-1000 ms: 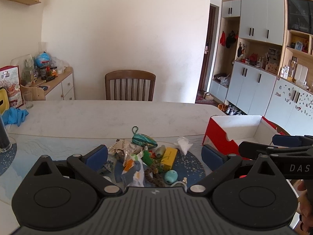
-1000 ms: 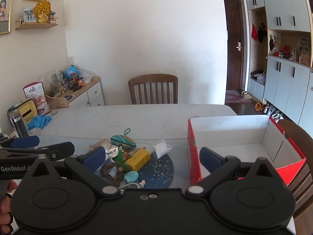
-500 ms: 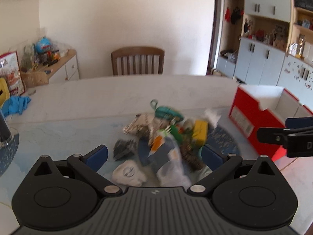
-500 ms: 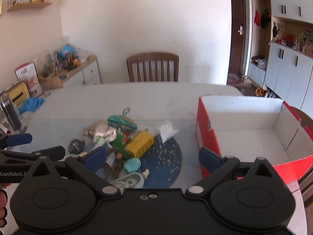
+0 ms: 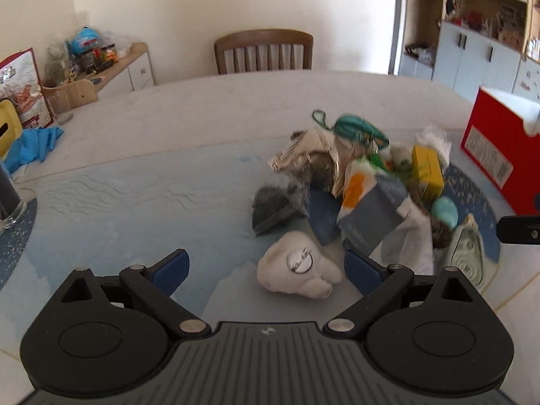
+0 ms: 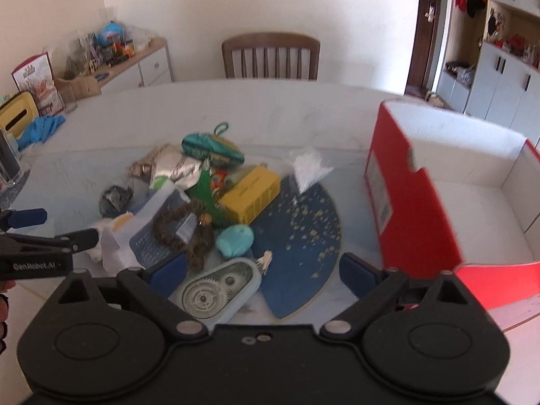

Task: Organize objects
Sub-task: 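Grasp the white plush toy with the left tool while the right tool grasps the correction tape dispenser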

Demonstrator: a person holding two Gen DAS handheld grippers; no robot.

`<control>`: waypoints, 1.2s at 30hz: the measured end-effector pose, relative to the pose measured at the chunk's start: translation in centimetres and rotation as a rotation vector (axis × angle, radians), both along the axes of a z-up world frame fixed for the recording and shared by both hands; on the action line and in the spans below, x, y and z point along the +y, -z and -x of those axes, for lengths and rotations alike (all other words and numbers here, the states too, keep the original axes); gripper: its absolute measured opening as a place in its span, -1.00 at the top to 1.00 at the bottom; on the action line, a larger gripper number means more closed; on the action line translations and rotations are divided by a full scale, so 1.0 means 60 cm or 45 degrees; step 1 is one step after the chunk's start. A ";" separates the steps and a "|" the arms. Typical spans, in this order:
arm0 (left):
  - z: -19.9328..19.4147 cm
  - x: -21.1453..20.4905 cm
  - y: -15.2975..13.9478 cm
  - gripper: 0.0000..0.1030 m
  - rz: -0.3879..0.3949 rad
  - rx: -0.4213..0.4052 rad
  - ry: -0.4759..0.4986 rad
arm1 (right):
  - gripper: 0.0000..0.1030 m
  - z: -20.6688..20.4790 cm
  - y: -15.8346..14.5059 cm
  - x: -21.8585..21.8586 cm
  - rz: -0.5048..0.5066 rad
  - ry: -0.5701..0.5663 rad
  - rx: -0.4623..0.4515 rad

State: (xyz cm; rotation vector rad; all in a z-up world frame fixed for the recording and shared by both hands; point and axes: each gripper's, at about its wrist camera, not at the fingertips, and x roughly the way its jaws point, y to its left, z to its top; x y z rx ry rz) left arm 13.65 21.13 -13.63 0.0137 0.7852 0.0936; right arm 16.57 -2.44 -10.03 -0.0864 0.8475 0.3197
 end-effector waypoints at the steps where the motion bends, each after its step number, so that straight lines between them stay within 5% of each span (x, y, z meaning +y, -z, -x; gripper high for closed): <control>1: -0.001 0.000 0.004 -0.92 -0.002 0.005 0.006 | -0.88 -0.003 0.004 0.005 0.004 -0.007 0.013; 12: -0.019 -0.005 0.026 -0.87 -0.029 0.023 0.088 | -0.87 -0.030 0.040 0.043 0.051 -0.022 0.138; 26: -0.025 -0.018 0.037 -0.39 -0.032 0.012 0.160 | -0.60 -0.017 0.075 0.093 0.162 -0.066 0.186; 36: -0.016 -0.026 0.034 0.00 -0.010 0.007 0.172 | -0.31 -0.016 0.071 0.082 0.129 -0.012 0.191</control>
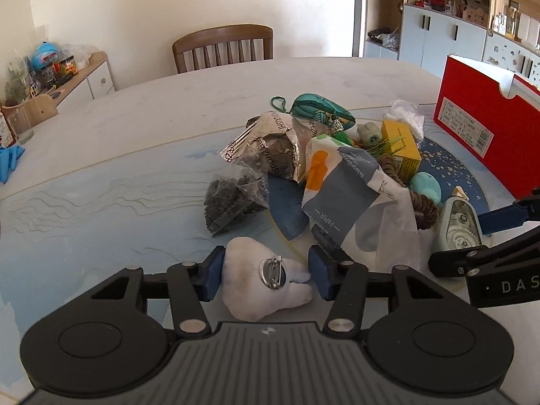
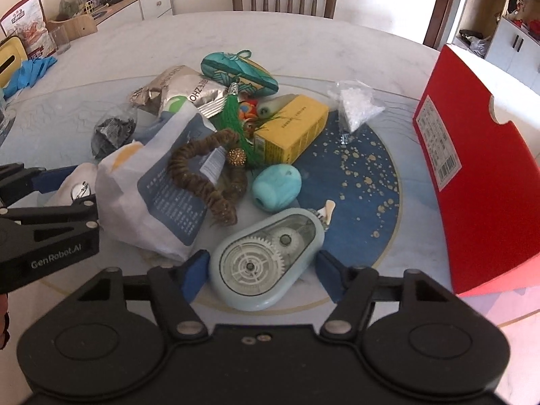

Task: Organize objects
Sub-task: 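Grasp the white plush toy with the left tool while the right tool grasps the correction tape dispenser, then carry both items into the red box and open both tools to release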

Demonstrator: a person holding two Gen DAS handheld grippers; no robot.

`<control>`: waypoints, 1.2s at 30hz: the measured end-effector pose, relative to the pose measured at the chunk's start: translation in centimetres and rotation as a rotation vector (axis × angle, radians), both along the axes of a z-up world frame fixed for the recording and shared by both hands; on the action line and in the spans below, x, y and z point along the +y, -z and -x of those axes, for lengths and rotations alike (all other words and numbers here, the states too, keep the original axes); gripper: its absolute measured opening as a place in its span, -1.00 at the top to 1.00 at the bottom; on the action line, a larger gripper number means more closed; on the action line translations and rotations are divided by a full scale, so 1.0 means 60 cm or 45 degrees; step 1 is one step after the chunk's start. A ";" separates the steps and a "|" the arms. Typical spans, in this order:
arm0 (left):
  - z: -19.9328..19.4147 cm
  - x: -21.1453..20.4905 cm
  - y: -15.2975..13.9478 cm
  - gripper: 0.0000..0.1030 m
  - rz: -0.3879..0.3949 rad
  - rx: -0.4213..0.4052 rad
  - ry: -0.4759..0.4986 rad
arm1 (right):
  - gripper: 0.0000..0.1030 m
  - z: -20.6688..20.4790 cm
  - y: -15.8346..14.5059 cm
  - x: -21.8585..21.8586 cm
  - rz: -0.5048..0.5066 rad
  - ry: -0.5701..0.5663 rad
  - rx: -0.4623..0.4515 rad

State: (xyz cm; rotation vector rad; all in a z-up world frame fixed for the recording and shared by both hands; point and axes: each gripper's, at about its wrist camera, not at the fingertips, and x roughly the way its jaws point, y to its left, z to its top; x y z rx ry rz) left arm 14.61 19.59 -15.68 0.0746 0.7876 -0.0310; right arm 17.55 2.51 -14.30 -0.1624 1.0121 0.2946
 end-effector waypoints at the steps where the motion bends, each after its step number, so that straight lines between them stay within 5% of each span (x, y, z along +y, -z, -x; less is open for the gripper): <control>1: 0.002 0.000 -0.001 0.04 0.000 -0.004 0.000 | -0.29 0.002 0.001 -0.002 -0.002 0.003 -0.003; 4: 0.005 0.001 -0.005 0.12 0.006 -0.009 -0.006 | -0.14 0.011 -0.001 -0.003 0.009 -0.008 -0.019; 11: 0.017 0.005 -0.017 0.34 0.029 -0.018 -0.028 | -0.13 0.032 -0.007 -0.012 0.016 -0.012 -0.068; 19: 0.042 0.000 -0.040 0.34 0.063 -0.006 -0.006 | -0.13 0.047 -0.048 -0.041 -0.018 0.009 -0.162; 36: 0.048 -0.100 -0.196 0.34 0.137 -0.180 0.099 | -0.14 0.060 -0.179 -0.166 -0.113 -0.027 -0.301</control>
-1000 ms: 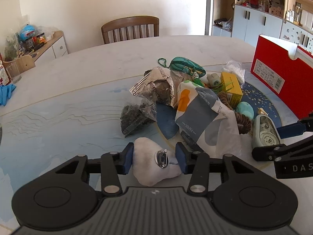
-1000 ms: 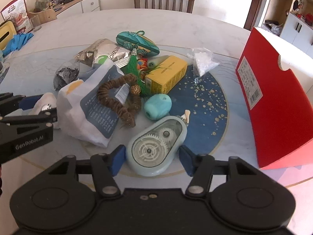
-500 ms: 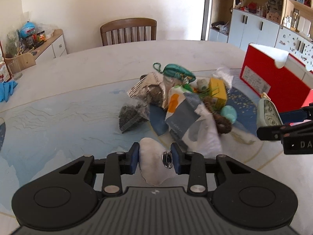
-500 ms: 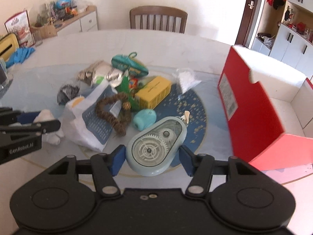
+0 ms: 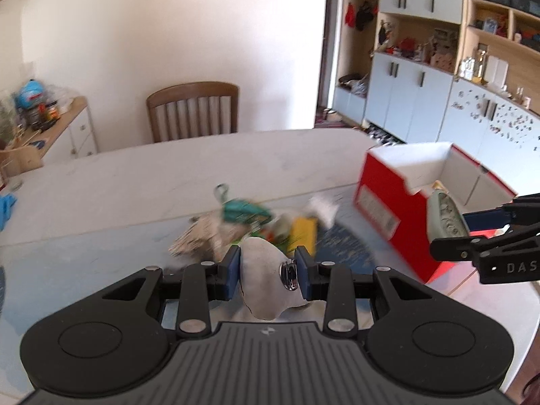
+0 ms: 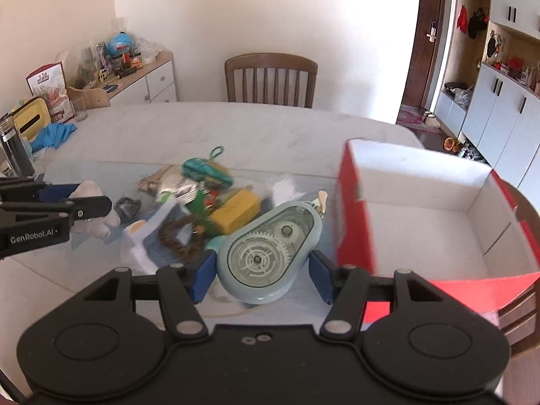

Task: Organize objects
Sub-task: 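Carry both items into the red box and open both tools to release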

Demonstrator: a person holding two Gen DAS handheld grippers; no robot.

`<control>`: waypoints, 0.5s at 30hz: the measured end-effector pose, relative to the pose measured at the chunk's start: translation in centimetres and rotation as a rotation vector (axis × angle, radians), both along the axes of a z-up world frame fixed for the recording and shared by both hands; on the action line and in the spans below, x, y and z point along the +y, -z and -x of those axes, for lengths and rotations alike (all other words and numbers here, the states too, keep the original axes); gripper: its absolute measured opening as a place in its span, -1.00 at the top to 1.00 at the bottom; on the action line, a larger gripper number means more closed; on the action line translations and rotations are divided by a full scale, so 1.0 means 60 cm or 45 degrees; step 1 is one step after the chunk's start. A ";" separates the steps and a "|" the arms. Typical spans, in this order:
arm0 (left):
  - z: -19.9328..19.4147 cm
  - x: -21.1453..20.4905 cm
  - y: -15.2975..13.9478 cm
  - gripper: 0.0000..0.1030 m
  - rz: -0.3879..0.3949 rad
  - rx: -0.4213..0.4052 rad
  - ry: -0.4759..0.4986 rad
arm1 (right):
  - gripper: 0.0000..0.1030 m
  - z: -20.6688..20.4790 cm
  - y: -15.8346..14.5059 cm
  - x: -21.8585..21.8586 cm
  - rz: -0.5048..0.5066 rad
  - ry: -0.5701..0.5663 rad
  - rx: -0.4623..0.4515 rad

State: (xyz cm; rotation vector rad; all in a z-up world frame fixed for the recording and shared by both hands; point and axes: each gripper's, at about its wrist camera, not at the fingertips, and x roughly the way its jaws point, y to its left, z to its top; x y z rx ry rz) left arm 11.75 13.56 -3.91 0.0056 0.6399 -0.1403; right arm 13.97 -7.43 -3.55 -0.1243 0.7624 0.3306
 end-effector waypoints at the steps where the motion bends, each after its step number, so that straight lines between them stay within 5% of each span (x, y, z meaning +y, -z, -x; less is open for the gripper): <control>1: -0.006 -0.015 -0.007 0.34 0.002 -0.005 0.011 | -0.14 -0.003 -0.006 -0.012 -0.004 -0.002 -0.006; 15: -0.120 -0.244 -0.023 0.34 0.093 0.044 0.121 | -0.14 -0.072 -0.030 -0.217 0.042 -0.006 -0.054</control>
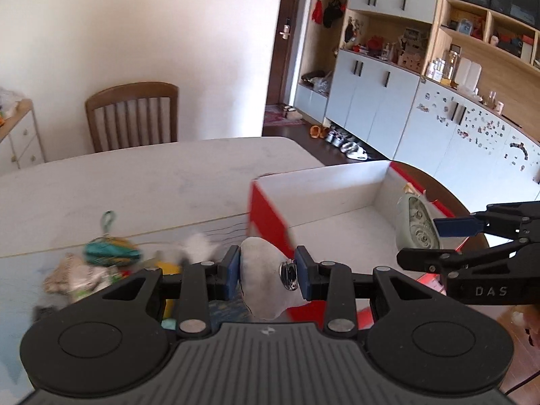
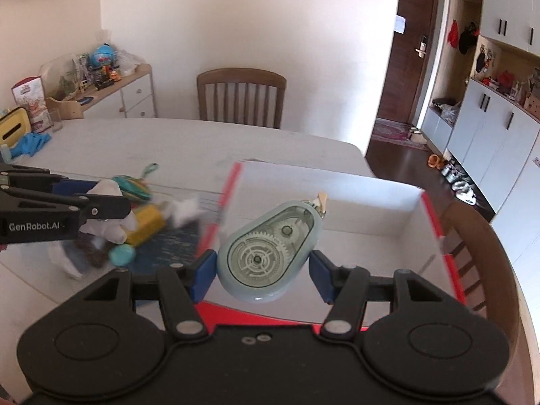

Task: Organize objects
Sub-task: 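Carry both items into the red box and open both tools to release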

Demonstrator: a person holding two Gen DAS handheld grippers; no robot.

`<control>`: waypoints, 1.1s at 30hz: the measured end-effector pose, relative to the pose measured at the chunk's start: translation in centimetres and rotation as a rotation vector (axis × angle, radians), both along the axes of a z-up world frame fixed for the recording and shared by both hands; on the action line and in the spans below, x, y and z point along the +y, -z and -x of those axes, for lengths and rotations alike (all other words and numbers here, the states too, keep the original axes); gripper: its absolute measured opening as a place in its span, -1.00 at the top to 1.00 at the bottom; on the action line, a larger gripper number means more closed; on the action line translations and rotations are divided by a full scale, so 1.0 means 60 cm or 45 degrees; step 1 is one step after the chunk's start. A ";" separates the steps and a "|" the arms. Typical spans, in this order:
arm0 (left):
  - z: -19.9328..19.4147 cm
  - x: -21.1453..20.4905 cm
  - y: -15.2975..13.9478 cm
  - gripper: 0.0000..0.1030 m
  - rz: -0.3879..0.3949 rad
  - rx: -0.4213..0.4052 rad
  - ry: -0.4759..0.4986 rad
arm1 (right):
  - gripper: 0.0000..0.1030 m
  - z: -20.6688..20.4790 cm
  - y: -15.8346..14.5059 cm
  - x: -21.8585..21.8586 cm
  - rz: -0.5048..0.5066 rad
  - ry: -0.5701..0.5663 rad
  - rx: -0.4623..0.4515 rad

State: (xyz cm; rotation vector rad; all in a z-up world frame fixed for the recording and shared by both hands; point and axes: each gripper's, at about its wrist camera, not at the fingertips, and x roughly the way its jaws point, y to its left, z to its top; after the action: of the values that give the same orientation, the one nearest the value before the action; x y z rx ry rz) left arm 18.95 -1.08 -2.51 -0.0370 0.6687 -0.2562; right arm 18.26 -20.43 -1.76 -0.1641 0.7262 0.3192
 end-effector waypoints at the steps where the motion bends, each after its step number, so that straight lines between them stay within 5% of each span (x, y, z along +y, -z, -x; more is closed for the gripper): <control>1: -0.009 -0.014 0.000 0.34 -0.003 0.002 0.011 | -0.14 -0.006 0.002 -0.014 -0.001 0.006 0.004; 15: -0.147 -0.177 0.025 0.34 -0.111 0.118 0.129 | -0.14 -0.088 0.054 -0.104 0.056 -0.026 0.112; 33: -0.284 -0.252 0.151 0.34 -0.254 0.533 0.162 | -0.13 -0.184 0.144 -0.122 0.095 -0.088 0.415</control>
State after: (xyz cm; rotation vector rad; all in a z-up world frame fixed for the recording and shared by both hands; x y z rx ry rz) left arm 35.97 -16.22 -11.59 0.1474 1.1124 -0.3066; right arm 29.32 -27.73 -10.42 -0.2114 1.0571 0.3901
